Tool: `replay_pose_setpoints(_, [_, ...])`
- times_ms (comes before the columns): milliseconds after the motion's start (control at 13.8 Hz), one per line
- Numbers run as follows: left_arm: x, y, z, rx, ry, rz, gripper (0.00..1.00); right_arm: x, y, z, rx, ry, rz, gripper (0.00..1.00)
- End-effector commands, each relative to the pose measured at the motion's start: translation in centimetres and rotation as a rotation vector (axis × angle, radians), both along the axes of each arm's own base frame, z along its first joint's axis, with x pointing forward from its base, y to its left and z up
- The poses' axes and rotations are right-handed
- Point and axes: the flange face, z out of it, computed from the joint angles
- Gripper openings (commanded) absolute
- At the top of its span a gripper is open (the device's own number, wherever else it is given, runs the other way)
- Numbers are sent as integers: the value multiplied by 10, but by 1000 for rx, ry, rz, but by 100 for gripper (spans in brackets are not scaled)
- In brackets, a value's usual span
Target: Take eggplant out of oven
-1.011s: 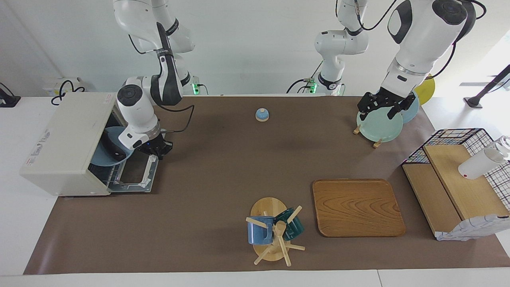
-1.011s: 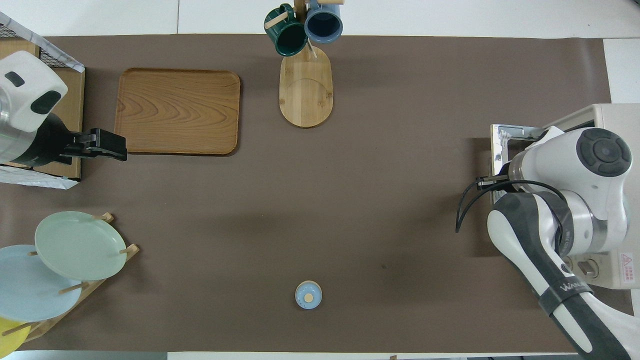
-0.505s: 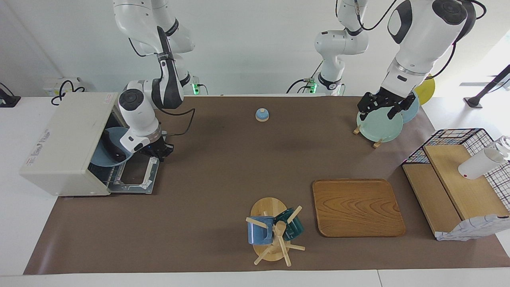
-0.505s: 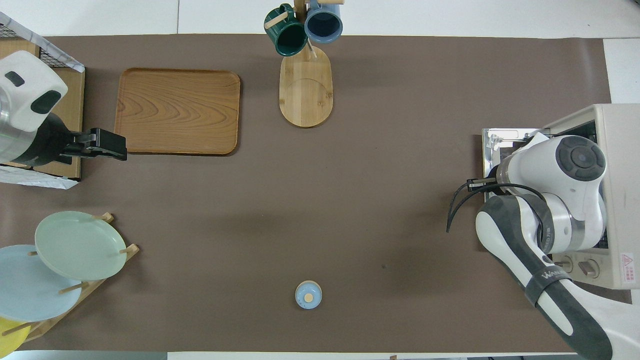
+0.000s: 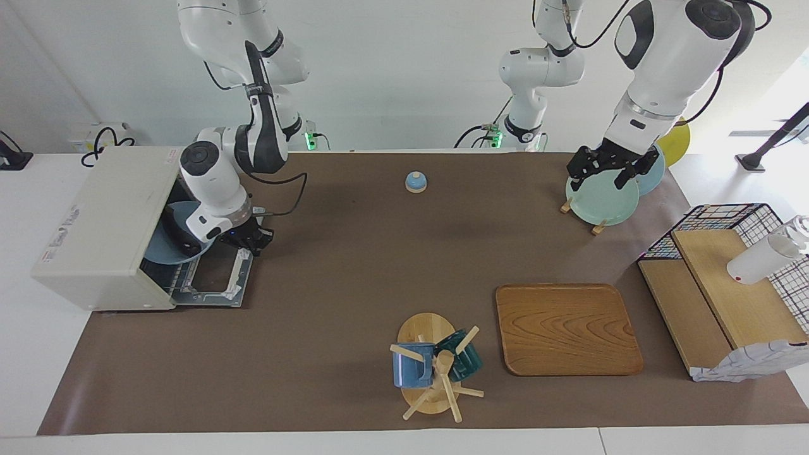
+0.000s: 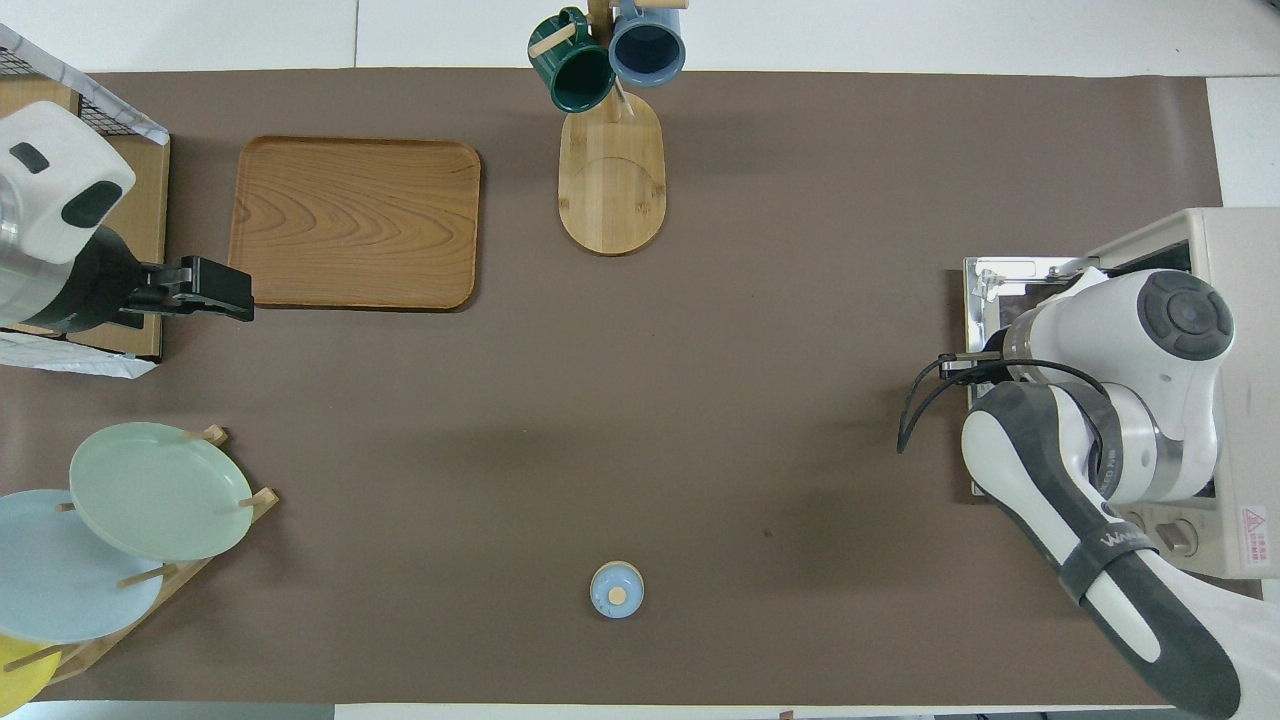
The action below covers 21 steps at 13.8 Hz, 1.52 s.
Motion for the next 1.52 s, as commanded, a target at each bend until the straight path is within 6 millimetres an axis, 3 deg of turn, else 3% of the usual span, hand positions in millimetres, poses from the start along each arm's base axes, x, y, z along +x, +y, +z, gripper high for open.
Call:
replay_pose_setpoints(0, [-3, 3, 6, 3, -14, -6, 100, 4, -18, 10, -9, -15, -6, 0])
replay_pose_setpoints(433, [-3, 3, 6, 3, -14, -6, 100, 16, -4, 43, 23, 2, -15, 0])
replay_pose_setpoints(794, [-3, 3, 6, 3, -14, -7, 100, 18, -4, 54, 9, 17, 33, 0])
replay_pose_setpoints(939, [-3, 3, 6, 3, -14, -6, 100, 20, -11, 67, -5, 62, 30, 14])
replay_pose_setpoints(1011, [-3, 3, 6, 3, -14, -6, 100, 19, -10, 68, -29, 65, 47, 42])
replay_pose_setpoints(1083, [-3, 3, 6, 3, -14, -6, 100, 19, -10, 71, -68, 70, 74, 64])
replay_pose_setpoints(1227, [-3, 3, 6, 3, -14, -6, 100, 21, -15, 80, -148, 67, 120, 63])
replay_pose_setpoints(1444, [-3, 3, 6, 3, -14, -6, 100, 16, -25, 77, -151, 81, 110, 59])
